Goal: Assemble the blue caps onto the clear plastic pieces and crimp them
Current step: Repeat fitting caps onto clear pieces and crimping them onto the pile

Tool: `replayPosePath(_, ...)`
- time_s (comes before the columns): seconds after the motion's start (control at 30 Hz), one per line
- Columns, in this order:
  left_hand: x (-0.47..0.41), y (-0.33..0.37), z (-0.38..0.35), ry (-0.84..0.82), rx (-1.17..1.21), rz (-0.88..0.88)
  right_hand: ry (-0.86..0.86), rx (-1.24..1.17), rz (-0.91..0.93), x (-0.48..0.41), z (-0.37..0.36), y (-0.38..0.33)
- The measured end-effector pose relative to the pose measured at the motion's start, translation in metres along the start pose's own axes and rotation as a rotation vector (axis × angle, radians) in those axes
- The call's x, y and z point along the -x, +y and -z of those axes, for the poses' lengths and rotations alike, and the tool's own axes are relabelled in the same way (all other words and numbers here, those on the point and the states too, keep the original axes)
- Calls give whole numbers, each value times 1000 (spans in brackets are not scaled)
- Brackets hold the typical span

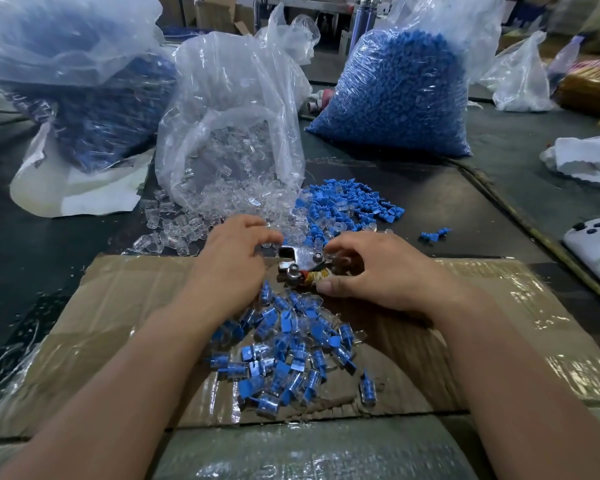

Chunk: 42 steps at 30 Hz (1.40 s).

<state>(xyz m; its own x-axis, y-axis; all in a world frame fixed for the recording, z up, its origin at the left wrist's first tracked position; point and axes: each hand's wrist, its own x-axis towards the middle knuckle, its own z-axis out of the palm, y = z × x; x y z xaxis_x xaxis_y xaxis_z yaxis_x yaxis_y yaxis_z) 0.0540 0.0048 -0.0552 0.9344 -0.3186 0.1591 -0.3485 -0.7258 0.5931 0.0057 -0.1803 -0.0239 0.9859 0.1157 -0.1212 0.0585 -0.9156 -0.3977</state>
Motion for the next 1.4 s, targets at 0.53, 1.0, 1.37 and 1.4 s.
replayPosePath(0.53, -3, -3, -4, -128, -63, 49, 579, -233, -97, -3, 5, 11)
replayPosePath(1.0, 1, 1, 2, -5, 31, 68, 577, -230, -107, -3, 3, 10)
replayPosePath(1.37, 0, -1, 1, 79, -4, 43, 540, -204, -100, -6, 0, 12)
replayPosePath(1.4, 0, -1, 1, 82, -4, 43, 537, -206, -100, -7, 0, 12)
